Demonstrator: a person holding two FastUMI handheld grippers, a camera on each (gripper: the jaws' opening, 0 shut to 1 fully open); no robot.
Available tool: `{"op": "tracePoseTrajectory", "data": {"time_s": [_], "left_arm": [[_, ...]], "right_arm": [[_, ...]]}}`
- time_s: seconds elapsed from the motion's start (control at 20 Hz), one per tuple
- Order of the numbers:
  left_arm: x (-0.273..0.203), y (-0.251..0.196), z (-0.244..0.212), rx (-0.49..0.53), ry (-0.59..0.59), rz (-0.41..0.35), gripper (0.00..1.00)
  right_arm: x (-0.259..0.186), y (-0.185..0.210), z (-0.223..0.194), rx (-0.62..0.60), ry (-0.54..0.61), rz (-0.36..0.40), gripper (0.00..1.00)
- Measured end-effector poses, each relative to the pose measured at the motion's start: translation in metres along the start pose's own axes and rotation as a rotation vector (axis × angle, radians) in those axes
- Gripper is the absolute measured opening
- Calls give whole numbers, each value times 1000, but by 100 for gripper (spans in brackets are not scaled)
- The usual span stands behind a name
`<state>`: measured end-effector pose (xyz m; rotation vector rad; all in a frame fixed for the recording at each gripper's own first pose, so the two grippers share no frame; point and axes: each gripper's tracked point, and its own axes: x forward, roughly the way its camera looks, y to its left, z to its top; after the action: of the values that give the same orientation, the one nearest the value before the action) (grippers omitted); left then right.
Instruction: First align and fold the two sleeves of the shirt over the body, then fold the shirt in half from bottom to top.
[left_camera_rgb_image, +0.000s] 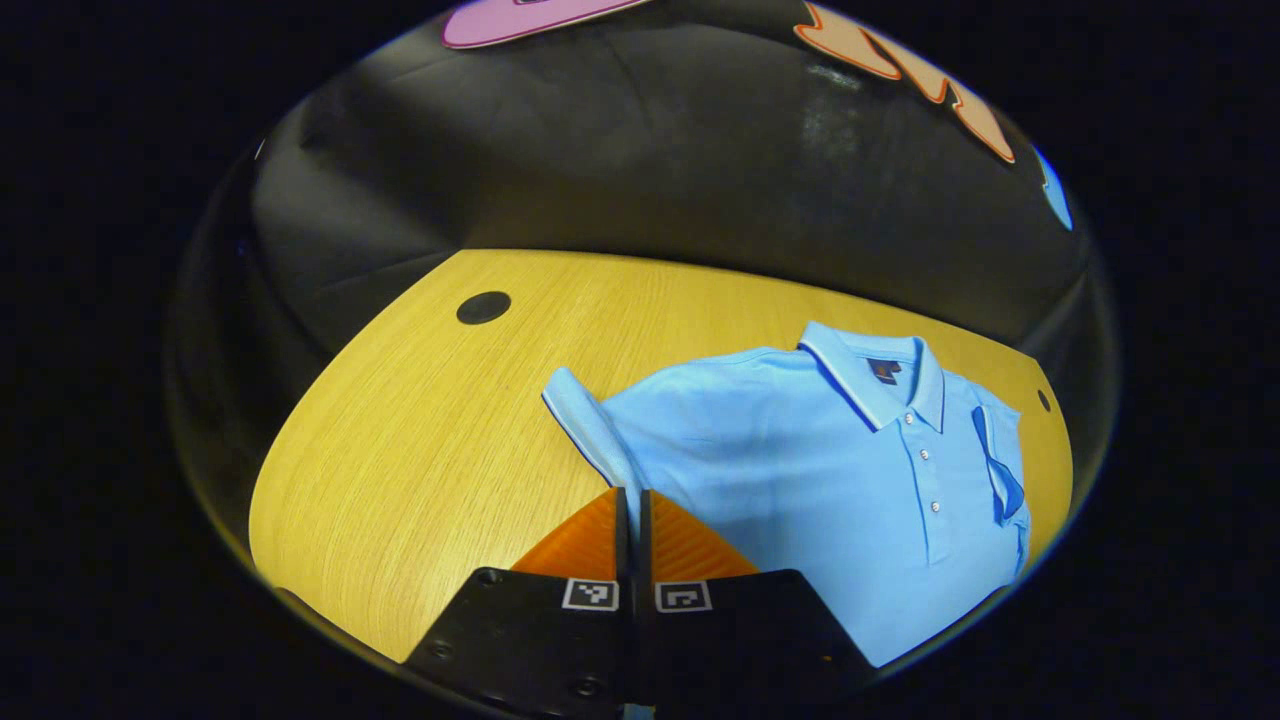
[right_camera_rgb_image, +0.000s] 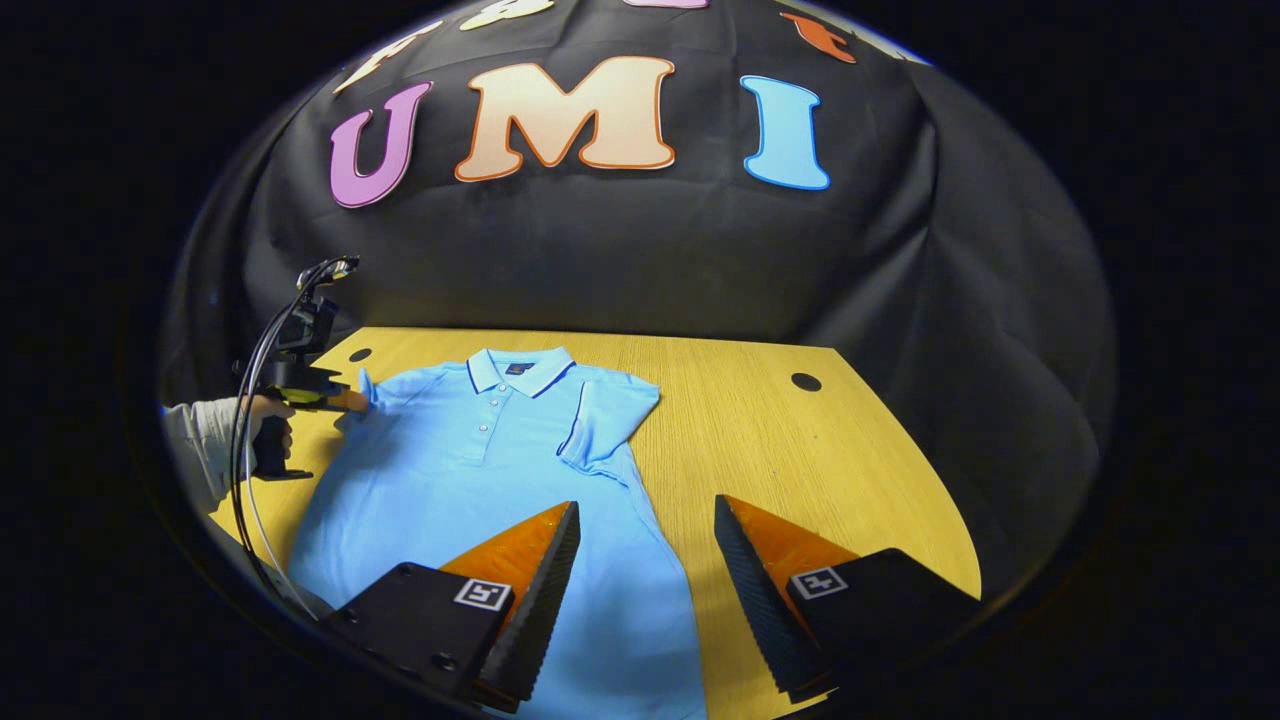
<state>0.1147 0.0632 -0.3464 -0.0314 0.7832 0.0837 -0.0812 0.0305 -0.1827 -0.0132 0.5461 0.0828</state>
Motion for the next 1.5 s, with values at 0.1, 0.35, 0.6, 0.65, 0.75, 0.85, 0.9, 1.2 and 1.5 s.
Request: {"op": "tracePoseTrajectory", "data": {"time_s": [0.1, 0.35, 0.6, 0.65, 0.75, 0.85, 0.9, 1.2, 1.5], "left_arm": [[-4, -20, 7, 41, -15, -40, 0], [-3, -73, 9, 159, -8, -124, 0], [10, -104, -10, 224, 31, -139, 0], [12, -109, -12, 223, 25, -157, 0], [2, -130, -18, 179, 25, -253, 15], [-14, -134, -10, 155, -28, -294, 59], [-28, -130, -5, 161, -64, -289, 81], [-135, -93, -25, 167, -253, -170, 96], [-232, -66, -105, 202, -218, -99, 96]], "right_arm": [[-2, 0, -1, 0, 3, -7, 86], [-5, 5, -4, -2, 10, -17, 86], [-6, 4, -9, 0, 23, -35, 86], [-6, 4, -10, 1, 25, -36, 86], [-5, 8, -9, 8, 23, -16, 86], [-6, 13, -8, 6, 18, 19, 86], [-6, 15, -8, -1, 12, 36, 86], [-21, 9, -20, -57, -39, 171, 93], [-52, -9, -58, -83, -28, 227, 99]]}}
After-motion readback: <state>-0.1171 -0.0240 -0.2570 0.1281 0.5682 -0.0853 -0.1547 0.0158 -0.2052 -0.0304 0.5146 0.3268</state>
